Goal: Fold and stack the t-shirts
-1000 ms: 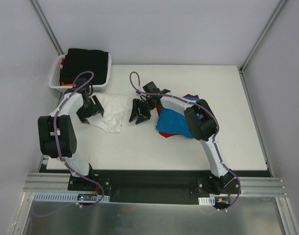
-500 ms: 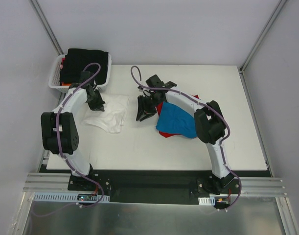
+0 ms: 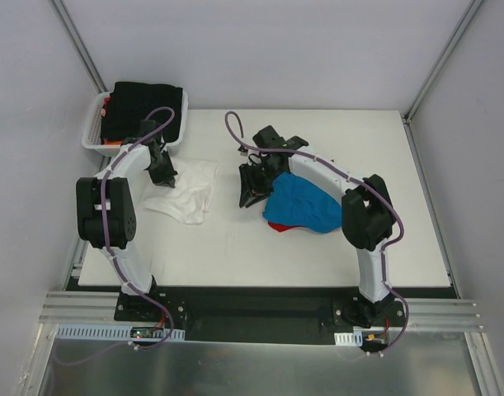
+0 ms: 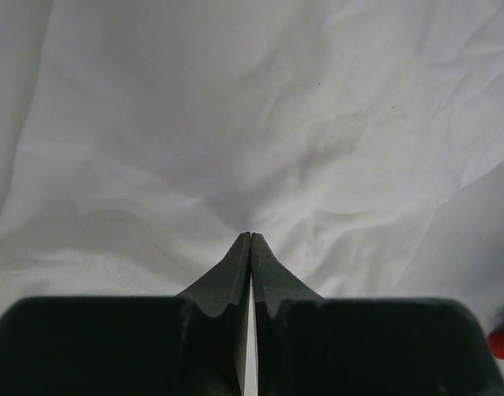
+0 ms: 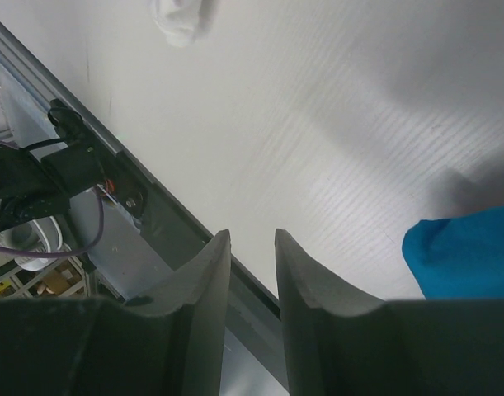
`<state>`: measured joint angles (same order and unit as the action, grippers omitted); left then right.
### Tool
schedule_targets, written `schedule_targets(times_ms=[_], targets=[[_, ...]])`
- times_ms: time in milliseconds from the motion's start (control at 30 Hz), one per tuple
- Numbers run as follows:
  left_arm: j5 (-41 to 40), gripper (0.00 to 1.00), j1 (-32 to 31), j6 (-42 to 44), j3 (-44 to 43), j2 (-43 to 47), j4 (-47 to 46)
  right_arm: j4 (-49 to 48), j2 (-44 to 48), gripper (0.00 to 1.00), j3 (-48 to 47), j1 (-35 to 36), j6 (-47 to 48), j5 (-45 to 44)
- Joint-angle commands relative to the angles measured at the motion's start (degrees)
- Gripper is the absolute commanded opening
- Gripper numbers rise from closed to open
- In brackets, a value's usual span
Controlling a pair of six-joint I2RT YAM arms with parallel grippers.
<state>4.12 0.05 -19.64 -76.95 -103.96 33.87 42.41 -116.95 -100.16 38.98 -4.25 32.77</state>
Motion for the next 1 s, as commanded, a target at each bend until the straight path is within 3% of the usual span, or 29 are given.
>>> schedule_targets(times_ms=[0,300,600,967], targets=[[4.0,0.00,0.1,0.3,-2.0,-2.7,-1.2,2.9,4.8,0.31,1.4,-0.2,2.5,-1.0],[4.1,0.00,-3.2,-0.8,-0.9,-5.3,-1.7,5.0,6.6,0.31,1.8,-1.2,3.9,-1.9],[1.3,0.00,-15.3,-3.4,2.4,-3.0,-2.1,2.9,6.7,0.30,4.1,-1.5,3.0,-1.8],[0.6,0.00,-16.1,-5.5,8.6,0.1,-2.1,-0.7,5.4,0.29,5.3,-1.6,0.7,-1.2]])
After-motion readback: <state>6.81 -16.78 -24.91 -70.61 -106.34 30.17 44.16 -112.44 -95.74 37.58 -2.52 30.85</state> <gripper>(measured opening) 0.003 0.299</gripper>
